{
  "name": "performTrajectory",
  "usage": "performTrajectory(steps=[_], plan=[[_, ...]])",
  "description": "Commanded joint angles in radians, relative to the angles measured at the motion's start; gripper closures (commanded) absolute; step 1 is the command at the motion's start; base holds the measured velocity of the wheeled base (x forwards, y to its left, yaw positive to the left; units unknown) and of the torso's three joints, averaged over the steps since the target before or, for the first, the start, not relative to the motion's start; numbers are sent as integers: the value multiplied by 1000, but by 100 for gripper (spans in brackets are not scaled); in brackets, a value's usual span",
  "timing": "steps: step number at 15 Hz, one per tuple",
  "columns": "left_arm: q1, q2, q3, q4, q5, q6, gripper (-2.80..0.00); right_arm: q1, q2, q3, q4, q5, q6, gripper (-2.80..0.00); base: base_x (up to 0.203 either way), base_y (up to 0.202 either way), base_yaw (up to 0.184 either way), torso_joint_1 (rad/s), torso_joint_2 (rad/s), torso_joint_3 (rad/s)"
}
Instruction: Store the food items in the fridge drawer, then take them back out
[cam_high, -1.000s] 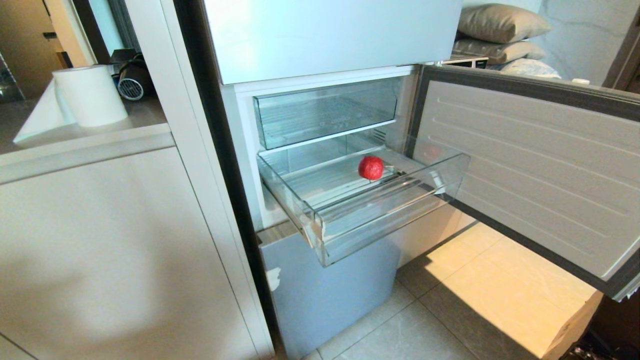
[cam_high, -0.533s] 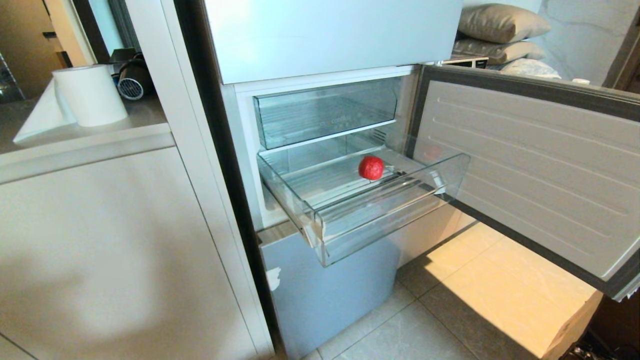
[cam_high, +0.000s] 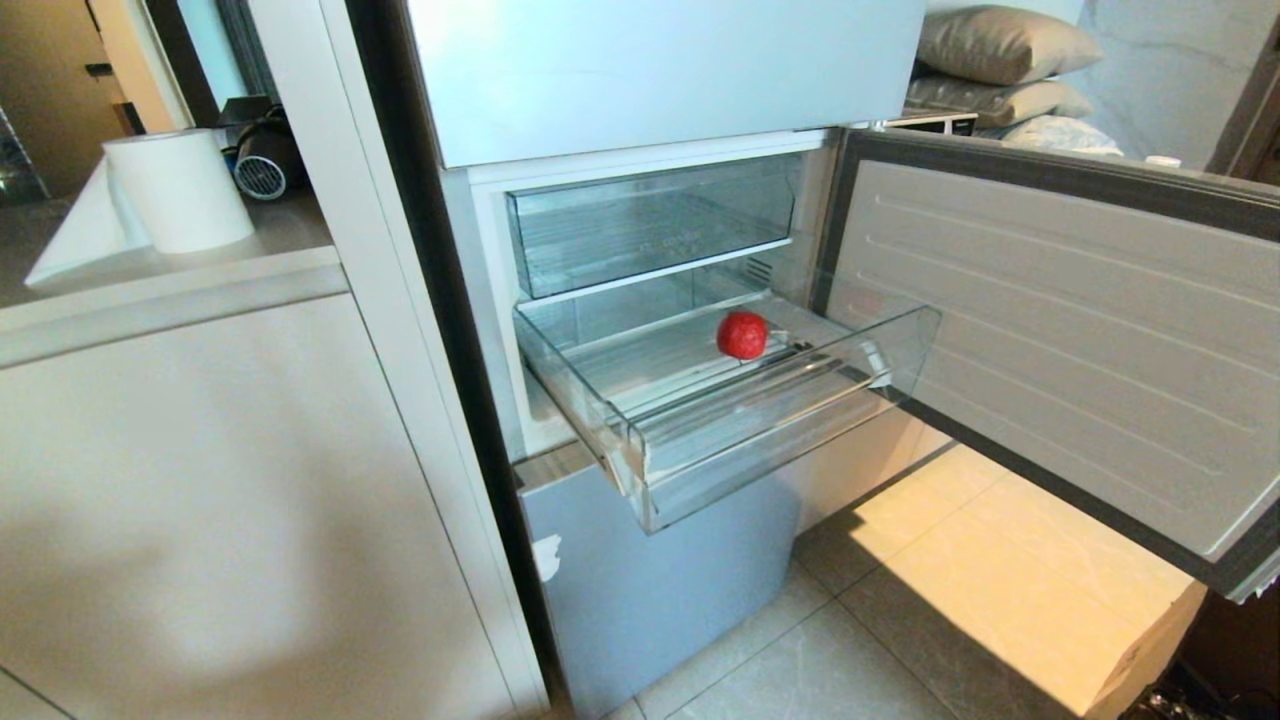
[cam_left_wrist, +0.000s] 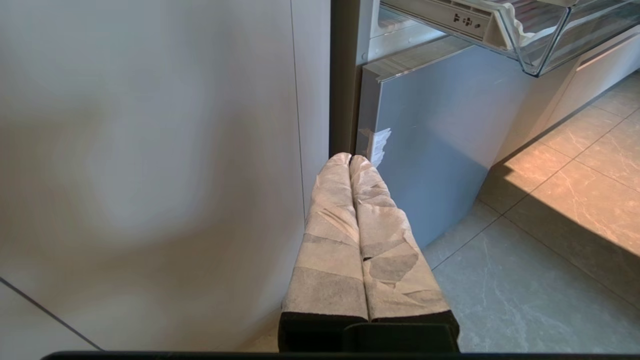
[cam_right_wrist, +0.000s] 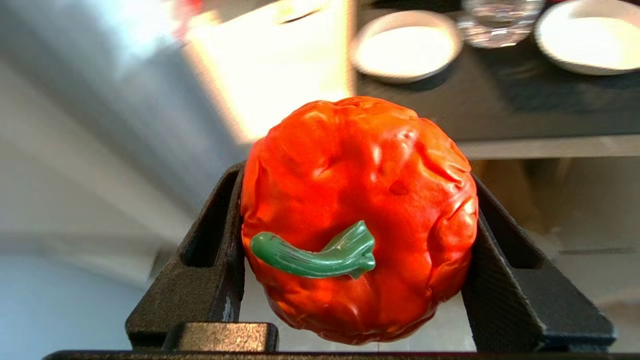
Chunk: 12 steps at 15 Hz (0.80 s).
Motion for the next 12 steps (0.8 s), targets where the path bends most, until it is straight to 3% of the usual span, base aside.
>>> performTrajectory(steps=[1,12], plan=[[0,1,2,0,0,0,0,-71,196,-90,-13,1,5,0,0,0,0,0,0,0],[-1,1,1,0,0,0,0,-387,629,-501,-19,79,0,0,0,0,0,0,0,0]])
